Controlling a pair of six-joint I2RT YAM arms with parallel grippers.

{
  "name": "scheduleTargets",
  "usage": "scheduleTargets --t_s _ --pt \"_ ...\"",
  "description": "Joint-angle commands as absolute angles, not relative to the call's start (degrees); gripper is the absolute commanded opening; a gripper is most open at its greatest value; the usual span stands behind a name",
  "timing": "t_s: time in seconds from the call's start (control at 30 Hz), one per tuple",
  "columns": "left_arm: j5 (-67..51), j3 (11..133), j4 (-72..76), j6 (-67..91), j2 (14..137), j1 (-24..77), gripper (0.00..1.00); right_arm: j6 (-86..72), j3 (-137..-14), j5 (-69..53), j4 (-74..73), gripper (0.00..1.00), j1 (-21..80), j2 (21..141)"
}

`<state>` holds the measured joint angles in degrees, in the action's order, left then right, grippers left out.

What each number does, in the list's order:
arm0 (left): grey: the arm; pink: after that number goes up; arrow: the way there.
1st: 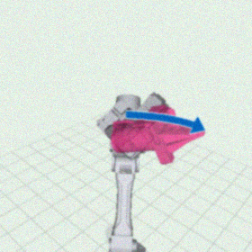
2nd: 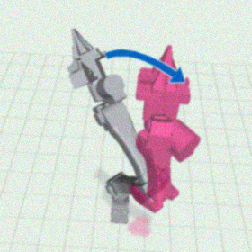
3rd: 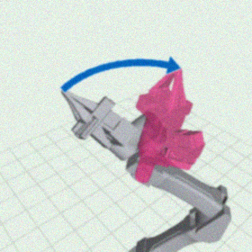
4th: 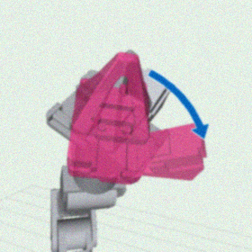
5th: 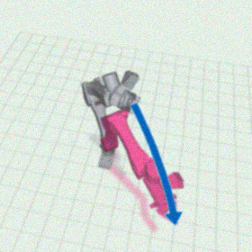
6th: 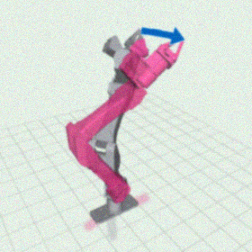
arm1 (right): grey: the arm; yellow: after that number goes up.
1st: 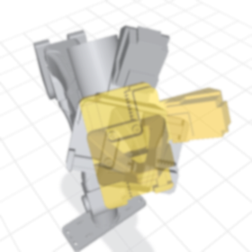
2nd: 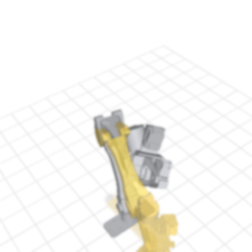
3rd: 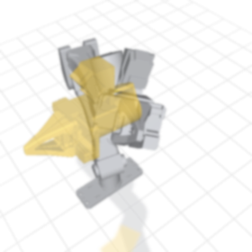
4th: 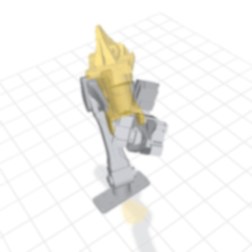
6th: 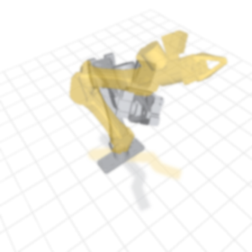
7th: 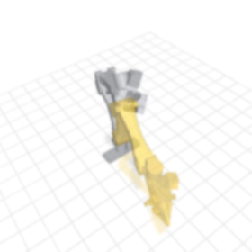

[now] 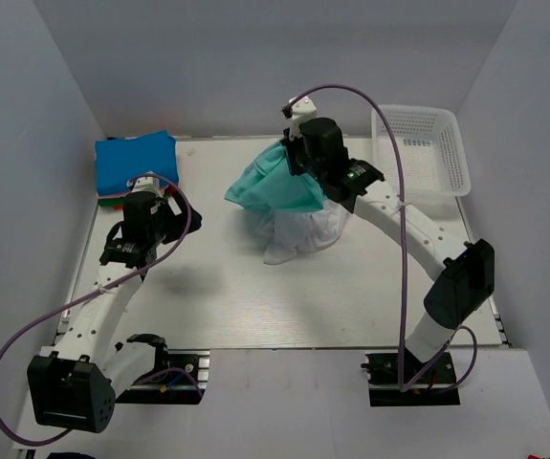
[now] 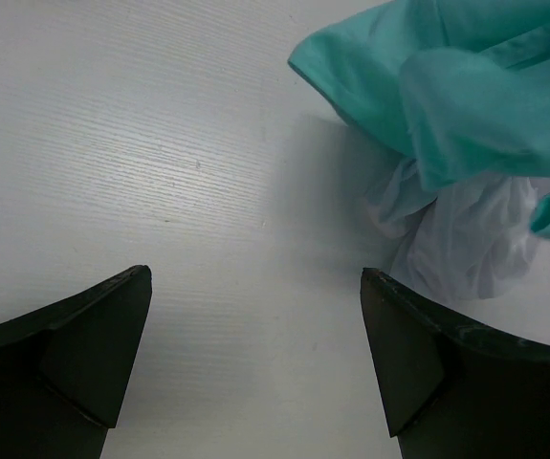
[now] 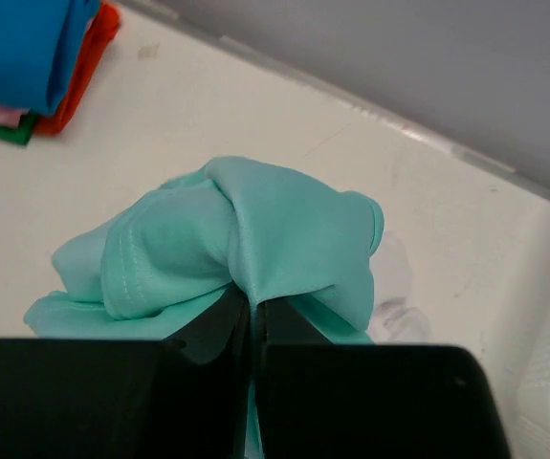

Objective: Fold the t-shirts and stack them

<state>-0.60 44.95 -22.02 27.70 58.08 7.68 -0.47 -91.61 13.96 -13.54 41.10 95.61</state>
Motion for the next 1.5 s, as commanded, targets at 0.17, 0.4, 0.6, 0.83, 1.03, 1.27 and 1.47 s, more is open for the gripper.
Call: scheduleTargets --t_s 0.17,0.4,0.6,0.83,1.03,1.27,1.47 --pt "0.3 46.3 -21.8 27.4 57.0 7.4 1.00 3.9 -105.7 31.4 -10.7 0.00 34.8 95.4" --pt "0.4 46.8 -21.8 26.9 58.2 7.4 1.00 8.6 -119.0 35.2 -9.9 0.00 22.8 99.0" --pt "1.0 47.8 -21.6 26.4 61.6 7.4 1.00 12.6 -115.4 34.7 -6.0 0.00 15.7 98.3" --pt "-3.0 52.0 -20.8 22.0 69.2 8.6 1.00 13.3 -114.0 25.5 -5.2 0.00 6.0 105.9" --pt "-11.6 56.0 -19.2 22.0 82.2 9.3 1.00 8.6 -121.9 13.3 -12.9 0.00 -1.8 120.2" --pt "-14.5 56.5 -16.3 22.0 86.2 16.4 1.00 5.5 -114.0 7.9 -20.8 0.90 -1.8 114.3" --pt "-15.6 57.8 -14.1 22.0 92.7 25.6 1.00 0.4 -97.0 -7.9 -13.8 0.90 -0.2 98.2"
